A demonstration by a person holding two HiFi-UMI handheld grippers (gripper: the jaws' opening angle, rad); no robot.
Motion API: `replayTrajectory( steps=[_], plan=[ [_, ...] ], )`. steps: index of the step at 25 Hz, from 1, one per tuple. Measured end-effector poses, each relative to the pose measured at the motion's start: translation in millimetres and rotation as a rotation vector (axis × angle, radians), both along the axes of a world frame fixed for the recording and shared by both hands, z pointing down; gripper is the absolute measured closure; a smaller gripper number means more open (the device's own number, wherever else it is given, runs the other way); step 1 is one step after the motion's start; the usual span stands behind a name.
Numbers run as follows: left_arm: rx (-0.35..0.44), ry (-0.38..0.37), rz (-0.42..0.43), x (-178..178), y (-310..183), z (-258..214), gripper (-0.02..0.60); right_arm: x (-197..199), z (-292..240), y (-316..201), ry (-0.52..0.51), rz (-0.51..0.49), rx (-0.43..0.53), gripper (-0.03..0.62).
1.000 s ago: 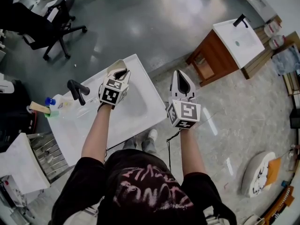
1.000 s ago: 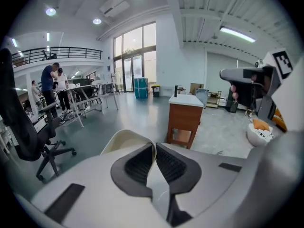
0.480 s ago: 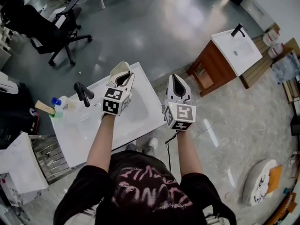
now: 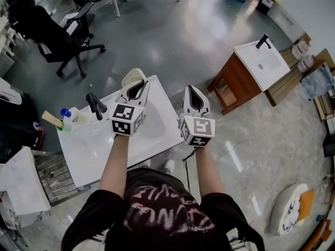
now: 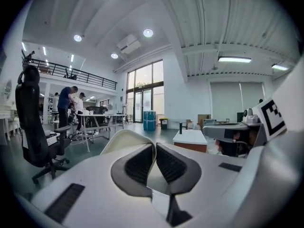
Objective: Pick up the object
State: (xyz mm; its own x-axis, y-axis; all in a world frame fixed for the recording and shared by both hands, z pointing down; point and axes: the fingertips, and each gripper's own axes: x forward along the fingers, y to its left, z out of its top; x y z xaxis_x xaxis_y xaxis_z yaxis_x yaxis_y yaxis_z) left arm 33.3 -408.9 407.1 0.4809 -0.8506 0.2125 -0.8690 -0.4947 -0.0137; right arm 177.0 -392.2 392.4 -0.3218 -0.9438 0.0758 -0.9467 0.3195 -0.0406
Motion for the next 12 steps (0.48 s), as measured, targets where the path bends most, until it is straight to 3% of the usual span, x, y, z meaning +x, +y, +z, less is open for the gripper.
replayTrajectory(
  steps=[12],
  plan=[
    [0.099,0.024,-0.05,-9.5,25.5,-41.1,0.545,-9.4,-16.2,13.8,0.005,-0.035,0.021,0.58]
  ],
)
